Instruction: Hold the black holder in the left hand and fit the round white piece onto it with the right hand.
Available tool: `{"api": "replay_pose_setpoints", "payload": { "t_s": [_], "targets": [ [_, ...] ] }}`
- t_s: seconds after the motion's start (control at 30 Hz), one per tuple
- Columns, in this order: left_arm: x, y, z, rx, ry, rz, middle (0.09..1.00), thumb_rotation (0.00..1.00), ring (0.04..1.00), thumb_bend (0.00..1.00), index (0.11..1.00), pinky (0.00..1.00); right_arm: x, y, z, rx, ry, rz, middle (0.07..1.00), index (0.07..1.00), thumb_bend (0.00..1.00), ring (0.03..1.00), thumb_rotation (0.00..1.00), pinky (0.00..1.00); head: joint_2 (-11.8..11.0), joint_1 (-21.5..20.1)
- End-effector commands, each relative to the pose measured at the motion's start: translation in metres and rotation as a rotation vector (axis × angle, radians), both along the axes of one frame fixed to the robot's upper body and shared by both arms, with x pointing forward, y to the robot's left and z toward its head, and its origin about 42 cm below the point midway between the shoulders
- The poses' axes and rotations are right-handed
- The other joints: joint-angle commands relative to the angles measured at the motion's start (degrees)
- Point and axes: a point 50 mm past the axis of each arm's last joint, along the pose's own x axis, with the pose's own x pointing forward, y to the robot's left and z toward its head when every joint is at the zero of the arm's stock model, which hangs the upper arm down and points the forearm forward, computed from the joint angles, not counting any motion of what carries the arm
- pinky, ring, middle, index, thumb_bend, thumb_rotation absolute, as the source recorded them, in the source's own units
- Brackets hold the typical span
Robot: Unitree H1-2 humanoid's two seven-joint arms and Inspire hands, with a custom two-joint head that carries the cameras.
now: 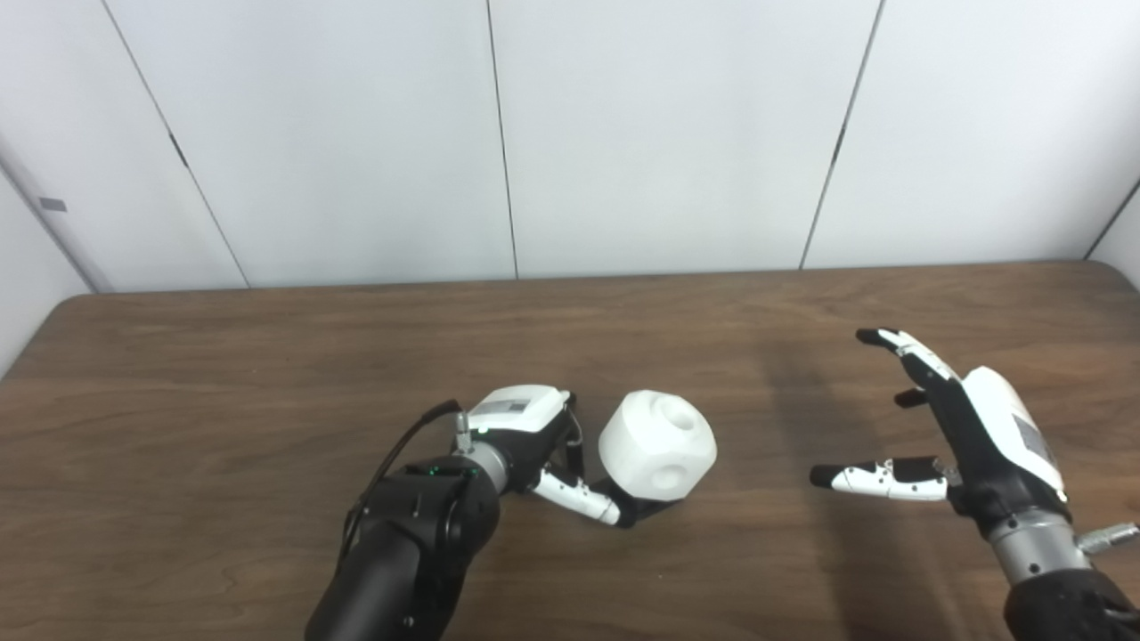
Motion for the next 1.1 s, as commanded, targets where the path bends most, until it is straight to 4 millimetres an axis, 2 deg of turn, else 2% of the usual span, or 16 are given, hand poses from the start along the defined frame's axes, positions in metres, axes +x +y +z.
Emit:
{"api": "replay_pose_setpoints", "payload": {
  "t_s": [0.0, 0.37, 0.53, 0.63, 0.7, 0.83, 0.97, 1.07],
  "targets": [
    [-0.011, 0.041, -0.039, 0.114, 0.233, 0.122, 1.0, 0.51, 1.0, 1.0, 1.0, 1.0, 0.003, 0.0, 0.012, -0.016, -0.074, 0.003, 0.92, 0.864, 0.9, 0.913, 0.25, 0.7, 0.06, 0.07],
    [-0.026, 0.059, -0.018, 0.042, 0.238, 0.149, 1.0, 0.43, 1.0, 1.0, 1.0, 1.0, 0.004, 0.0, 0.011, -0.013, -0.07, 0.002, 0.921, 0.866, 0.91, 0.916, 0.26, 0.7, -0.11, -0.16],
    [-0.04, 0.069, -0.002, -0.053, 0.155, 0.173, 1.0, 0.34, 1.0, 1.0, 1.0, 1.0, 0.004, 0.001, 0.01, -0.016, -0.07, 0.0, 0.919, 0.864, 0.91, 0.906, 0.25, 0.69, -0.22, -0.31],
    [-0.046, 0.086, -0.005, -0.163, 0.102, 0.172, 1.0, 0.3, 1.0, 1.0, 1.0, 1.0, 0.005, 0.001, 0.008, -0.016, -0.066, 0.001, 0.92, 0.865, 0.9, 0.902, 0.25, 0.68, -0.32, -0.55],
    [-0.051, 0.097, -0.006, -0.237, 0.049, 0.181, 1.0, 0.31, 1.0, 1.0, 1.0, 1.0, 0.005, 0.0, 0.007, -0.016, -0.059, -0.001, 0.92, 0.865, 0.9, 0.899, 0.26, 0.68, -0.31, -0.58],
    [-0.06, 0.109, 0.0, -0.324, -0.013, 0.265, 1.0, 0.27, 1.0, 0.99, 1.0, 0.96, 0.006, -0.002, 0.002, -0.012, -0.057, -0.003, 0.914, 0.865, 0.9, 0.891, 0.25, 0.67, -0.54, -0.65],
    [-0.069, 0.121, -0.007, -0.494, -0.122, 0.325, 0.972, 0.18, 0.978, 0.9, 0.968, 0.88, 0.007, -0.004, -0.004, -0.01, -0.051, -0.011, 0.909, 0.863, 0.9, 0.885, 0.26, 0.66, -0.58, -0.78],
    [-0.072, 0.127, -0.015, -0.577, -0.189, 0.347, 0.942, 0.15, 0.957, 0.85, 0.946, 0.87, 0.006, -0.006, -0.009, -0.003, -0.049, -0.016, 0.904, 0.859, 0.9, 0.881, 0.25, 0.66, -0.61, -0.95]
  ]
}}
